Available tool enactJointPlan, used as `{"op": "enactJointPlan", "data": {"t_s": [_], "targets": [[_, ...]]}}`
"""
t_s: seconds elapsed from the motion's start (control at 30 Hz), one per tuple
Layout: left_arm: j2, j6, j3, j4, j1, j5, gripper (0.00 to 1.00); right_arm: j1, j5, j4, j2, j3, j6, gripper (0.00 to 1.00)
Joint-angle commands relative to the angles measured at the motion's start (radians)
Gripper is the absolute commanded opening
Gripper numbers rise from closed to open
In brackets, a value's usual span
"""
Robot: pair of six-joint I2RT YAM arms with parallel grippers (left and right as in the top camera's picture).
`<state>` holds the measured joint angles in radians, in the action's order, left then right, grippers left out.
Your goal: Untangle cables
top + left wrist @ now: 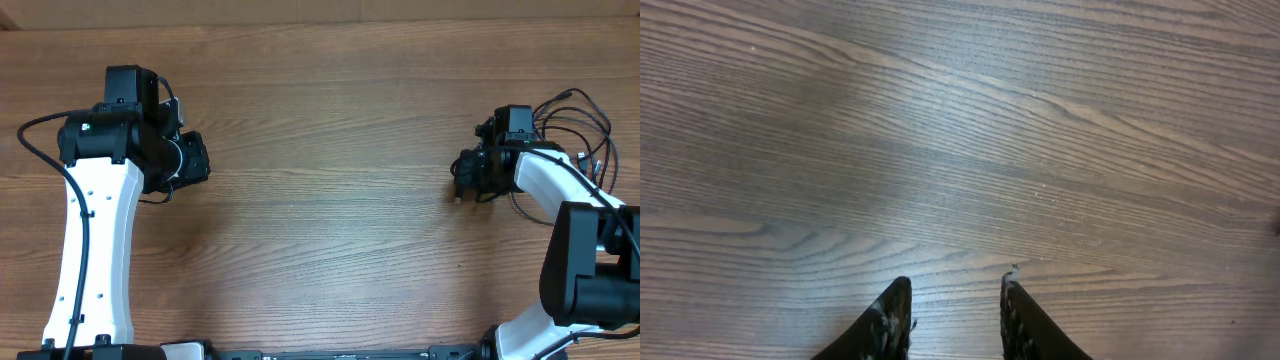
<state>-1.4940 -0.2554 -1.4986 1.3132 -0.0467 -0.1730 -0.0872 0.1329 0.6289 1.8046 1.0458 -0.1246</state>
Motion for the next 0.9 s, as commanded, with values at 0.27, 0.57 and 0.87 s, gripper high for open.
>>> {"op": "enactJointPlan", "data": {"t_s": [0.27,0.57,0.87], "targets": [[0.013,0.007,-0.011,0.005,0.001,-0.013,0.3,-0.111,-0.724,0.451,-0.06,0.486,-0.195,0.04],[0.013,0.005,-0.011,0.014,0.001,-0.04,0.29,-0.278,-0.847,0.455,-0.033,0.568,-0.312,0.08],[0.013,0.005,-0.011,0.017,0.001,-0.039,0.3,-0.41,-0.545,0.439,0.004,0.55,-0.314,0.73]]}}
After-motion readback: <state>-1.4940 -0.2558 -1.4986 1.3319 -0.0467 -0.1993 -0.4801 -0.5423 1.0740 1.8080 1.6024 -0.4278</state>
